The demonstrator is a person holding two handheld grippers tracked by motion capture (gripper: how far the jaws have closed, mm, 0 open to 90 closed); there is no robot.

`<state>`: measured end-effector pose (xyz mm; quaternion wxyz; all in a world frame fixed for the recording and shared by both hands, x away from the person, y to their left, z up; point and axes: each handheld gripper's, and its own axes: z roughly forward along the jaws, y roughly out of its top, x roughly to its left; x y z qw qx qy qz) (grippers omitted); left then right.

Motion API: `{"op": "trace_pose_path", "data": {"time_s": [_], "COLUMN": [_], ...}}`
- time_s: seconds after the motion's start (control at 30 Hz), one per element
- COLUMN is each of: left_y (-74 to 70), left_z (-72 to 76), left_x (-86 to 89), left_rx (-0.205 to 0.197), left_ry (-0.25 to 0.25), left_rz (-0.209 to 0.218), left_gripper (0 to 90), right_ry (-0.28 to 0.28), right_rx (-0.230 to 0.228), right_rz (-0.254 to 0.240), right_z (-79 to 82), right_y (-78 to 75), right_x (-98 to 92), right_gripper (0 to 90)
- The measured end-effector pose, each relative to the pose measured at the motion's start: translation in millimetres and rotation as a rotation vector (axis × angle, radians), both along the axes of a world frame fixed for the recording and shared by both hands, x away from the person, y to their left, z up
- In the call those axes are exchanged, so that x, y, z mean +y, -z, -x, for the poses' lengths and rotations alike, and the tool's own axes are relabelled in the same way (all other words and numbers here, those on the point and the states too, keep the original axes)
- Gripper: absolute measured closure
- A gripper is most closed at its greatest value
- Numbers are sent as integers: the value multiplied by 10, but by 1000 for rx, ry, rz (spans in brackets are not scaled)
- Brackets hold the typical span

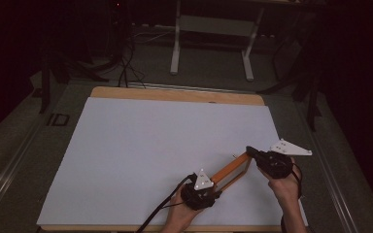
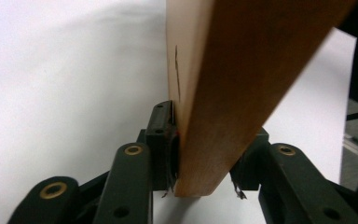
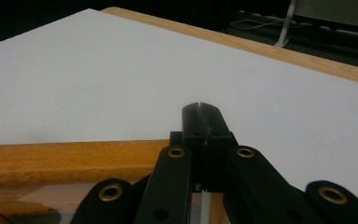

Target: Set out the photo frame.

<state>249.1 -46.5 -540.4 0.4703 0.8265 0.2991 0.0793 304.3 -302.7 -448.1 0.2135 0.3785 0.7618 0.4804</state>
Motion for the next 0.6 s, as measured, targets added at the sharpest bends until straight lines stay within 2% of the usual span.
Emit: {"op": "trace_pose_path", "data": {"time_s": [0.23, 0.43, 0.53, 0.6], "left_y": [-21, -82, -201, -277], "left_z": [2, -38, -109, -154], "left_x": [4, 21, 72, 84], "left_rx": [-24, -19, -23, -45], "left_ry": [-10, -2, 11, 30], "left_rz": [-25, -24, -4, -32], "left_gripper": [685, 689, 690, 690], "right_ry": [2, 7, 16, 13], "right_rx": [-5, -11, -18, -22], "right_rz": [5, 35, 25, 26], "right_z": [-12, -21, -11, -8], "right_y": [2, -21, -45, -61], "right_x": [16, 3, -56, -82], "right_gripper": [900, 900, 900, 900]}}
